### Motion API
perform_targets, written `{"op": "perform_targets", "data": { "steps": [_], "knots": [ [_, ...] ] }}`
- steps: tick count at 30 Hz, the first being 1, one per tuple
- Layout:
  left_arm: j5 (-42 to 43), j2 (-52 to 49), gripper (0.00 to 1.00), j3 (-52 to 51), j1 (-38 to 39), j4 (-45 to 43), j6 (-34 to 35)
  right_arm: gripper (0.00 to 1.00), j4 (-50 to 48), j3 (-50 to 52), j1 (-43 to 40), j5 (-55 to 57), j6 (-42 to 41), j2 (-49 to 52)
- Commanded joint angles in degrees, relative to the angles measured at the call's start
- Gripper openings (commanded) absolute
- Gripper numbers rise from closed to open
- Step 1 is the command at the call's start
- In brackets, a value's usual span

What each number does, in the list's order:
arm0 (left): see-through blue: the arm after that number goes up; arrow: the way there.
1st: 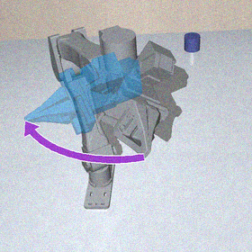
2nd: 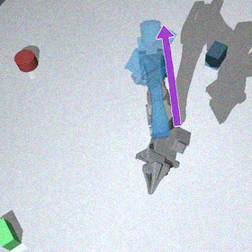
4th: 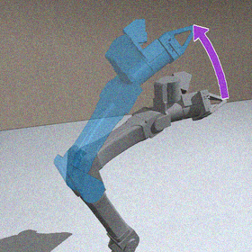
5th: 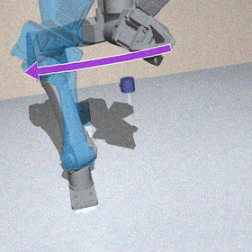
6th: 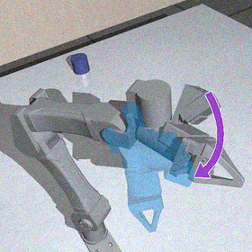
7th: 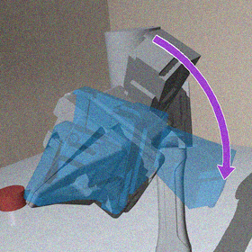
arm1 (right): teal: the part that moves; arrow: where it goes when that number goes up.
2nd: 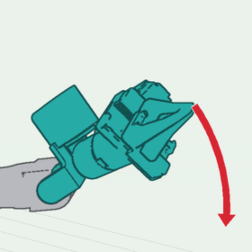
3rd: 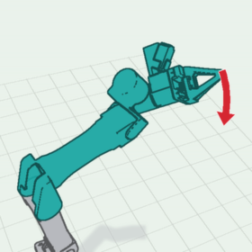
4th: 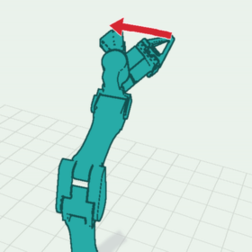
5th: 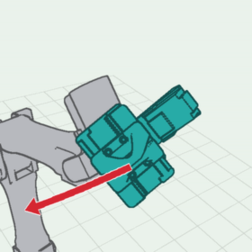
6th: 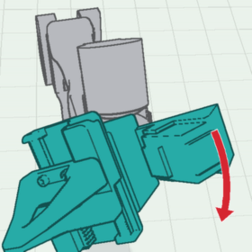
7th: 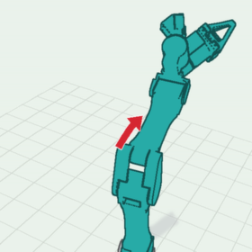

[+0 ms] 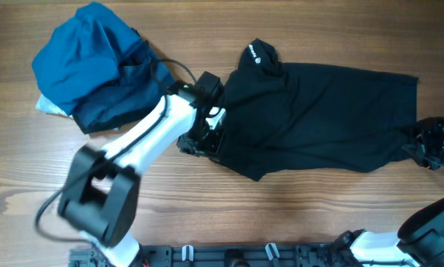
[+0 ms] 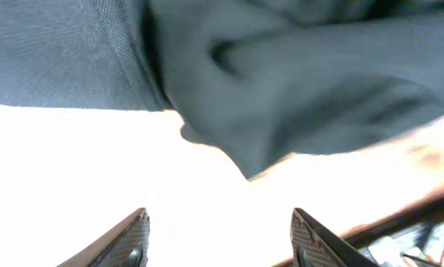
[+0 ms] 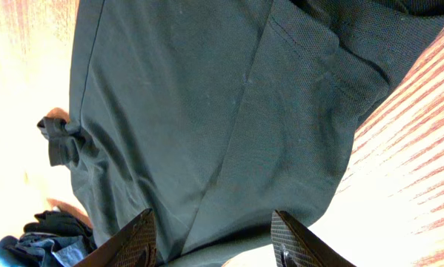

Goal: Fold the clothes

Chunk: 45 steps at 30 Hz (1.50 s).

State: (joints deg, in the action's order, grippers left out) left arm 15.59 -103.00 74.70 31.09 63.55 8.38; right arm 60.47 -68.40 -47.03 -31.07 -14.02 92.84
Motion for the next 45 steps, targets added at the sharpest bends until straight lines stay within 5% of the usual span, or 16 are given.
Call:
{"op": "perform_targets", "data": {
  "steps": [1,12,25,28,34,37,45],
  "knots": [
    [1.3,3.1,0.58,1.2,4.9,-0.4,-0.7,0.50,-0.3,-0.4,0.3,-0.6,0.6,-0.2],
    [-8.3,-1.8,0.55,-2.7,22.9,-13.8,-9.8,0.51,-0.5,-0.4,0.3,-0.5,0.4,-0.2],
    [-13.1,-10.4,0.60,-2.7,23.8,-21.4,-12.3,0.51,-0.4,-0.4,0.3,-0.5,0.4,-0.2],
    [-16.6,-10.4,0.68,-2.7,23.1,-25.3,-12.2,0.51,-0.2,-0.4,0.3,-0.5,0.4,-0.2],
    [-16.5,-10.4,0.79,-1.2,22.5,-21.8,-10.9,0.51,0.2,-0.4,0.3,-0.5,0.5,-0.2],
    [-16.6,-10.1,0.99,1.4,22.9,-16.1,-10.6,0.51,0.0,-0.4,0.3,-0.5,0.6,-0.2],
    [-16.8,-8.4,0.95,11.0,24.6,-7.5,-6.2,0.51,-0.5,-0.4,0.3,-0.5,0.6,-0.2]
  ]
}}
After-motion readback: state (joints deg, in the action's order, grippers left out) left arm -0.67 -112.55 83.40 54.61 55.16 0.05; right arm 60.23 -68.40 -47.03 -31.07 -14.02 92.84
